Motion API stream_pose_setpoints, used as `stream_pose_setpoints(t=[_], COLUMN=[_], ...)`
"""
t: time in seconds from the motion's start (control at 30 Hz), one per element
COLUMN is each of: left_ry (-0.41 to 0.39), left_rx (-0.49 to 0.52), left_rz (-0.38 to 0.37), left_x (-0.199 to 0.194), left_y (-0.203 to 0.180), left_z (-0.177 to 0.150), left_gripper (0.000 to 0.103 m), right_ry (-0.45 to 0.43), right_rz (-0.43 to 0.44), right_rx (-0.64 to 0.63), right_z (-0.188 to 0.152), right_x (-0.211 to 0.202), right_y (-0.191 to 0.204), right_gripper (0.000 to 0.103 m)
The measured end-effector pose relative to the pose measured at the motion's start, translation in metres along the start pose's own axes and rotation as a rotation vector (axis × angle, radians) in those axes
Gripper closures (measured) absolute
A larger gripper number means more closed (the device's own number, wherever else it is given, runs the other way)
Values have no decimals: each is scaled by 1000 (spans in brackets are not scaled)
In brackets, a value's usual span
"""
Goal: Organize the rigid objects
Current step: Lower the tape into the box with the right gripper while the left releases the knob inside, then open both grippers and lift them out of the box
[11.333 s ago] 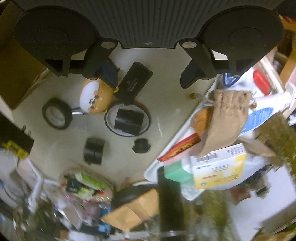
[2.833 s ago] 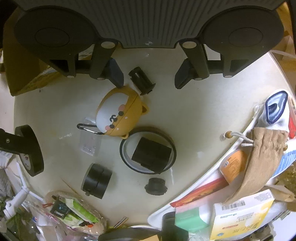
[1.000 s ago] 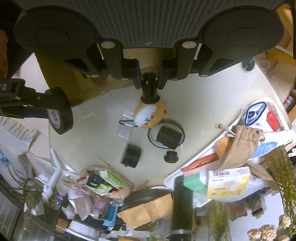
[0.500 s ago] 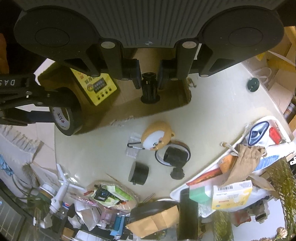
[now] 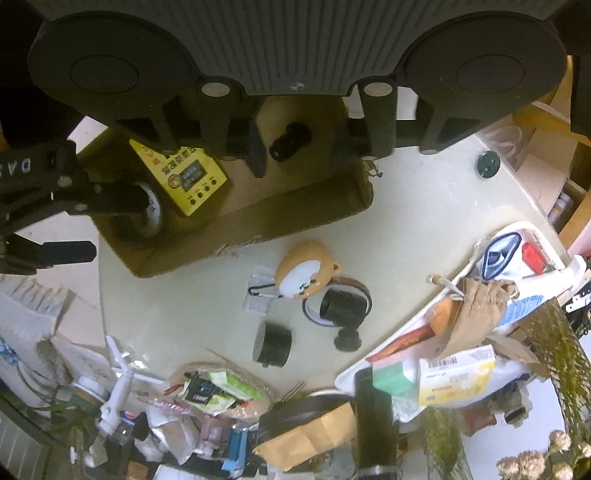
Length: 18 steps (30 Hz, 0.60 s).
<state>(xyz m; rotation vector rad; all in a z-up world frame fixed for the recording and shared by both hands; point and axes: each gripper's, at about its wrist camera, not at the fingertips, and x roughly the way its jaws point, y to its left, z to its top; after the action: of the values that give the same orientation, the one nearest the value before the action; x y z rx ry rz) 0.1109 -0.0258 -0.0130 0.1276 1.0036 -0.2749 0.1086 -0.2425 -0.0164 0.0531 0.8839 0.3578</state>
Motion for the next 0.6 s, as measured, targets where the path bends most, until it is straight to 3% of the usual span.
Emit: stream_pose_setpoints(t=[0.07, 0.6], left_ry=[-13, -65], left_rx=[3, -10], left_rz=[-1, -12], left_x=[-4, -22], left_y=[-1, 0], left_z=[-1, -4], left_gripper=[63, 63], right_ry=[-16, -53], right_rz=[-14, -21], right_rx=[4, 12], right_z=[1, 2], right_x=[-3, -21], right_y=[-1, -3], right_gripper=[0, 0])
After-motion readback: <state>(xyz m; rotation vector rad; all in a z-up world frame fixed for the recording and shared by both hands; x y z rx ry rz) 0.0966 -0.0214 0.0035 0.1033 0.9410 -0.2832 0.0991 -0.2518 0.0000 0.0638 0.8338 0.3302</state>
